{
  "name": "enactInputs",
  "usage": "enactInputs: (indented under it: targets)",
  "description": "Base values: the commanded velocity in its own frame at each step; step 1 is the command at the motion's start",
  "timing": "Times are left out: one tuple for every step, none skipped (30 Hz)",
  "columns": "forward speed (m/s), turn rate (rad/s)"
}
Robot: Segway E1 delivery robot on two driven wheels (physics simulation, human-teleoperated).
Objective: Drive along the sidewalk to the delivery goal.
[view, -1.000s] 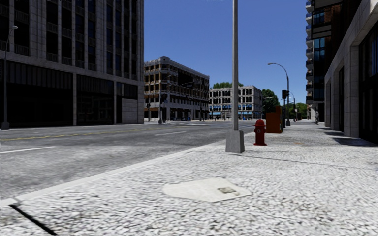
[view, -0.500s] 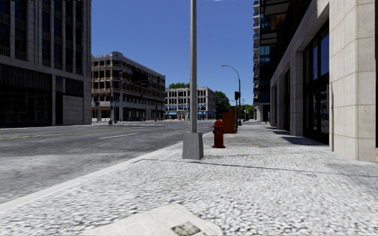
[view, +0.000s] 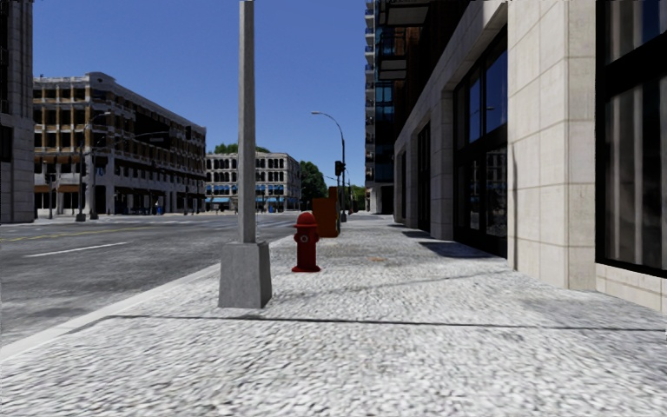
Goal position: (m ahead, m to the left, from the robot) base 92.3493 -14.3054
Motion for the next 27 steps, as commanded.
enactInputs:
  targets:
    - [2.0,-0.57]
    - [2.0,-0.57]
    - [2.0,-0.56]
    - [2.0,-0.56]
    - [2.0,-0.56]
    - [2.0,-0.56]
    - [2.0,-0.56]
    - [2.0,-0.56]
    - [2.0,-0.53]
    - [2.0,-0.35]
    - [2.0,-0.35]
    - [2.0,0.0]
    - [2.0,0.0]
    - [2.0,0.0]
    - [2.0,0.0]
    - [2.0,0.0]
    - [2.0,0.0]
    - [2.0,0.0]
    - [2.0,0.0]
    - [2.0,0.0]
    - [2.0,0.0]
    - [2.0,0.0]
    - [2.0,0.0]
    - [2.0,0.0]
    - [2.0,0.0]
    - [2.0,0.0]
    - [2.0,0.0]
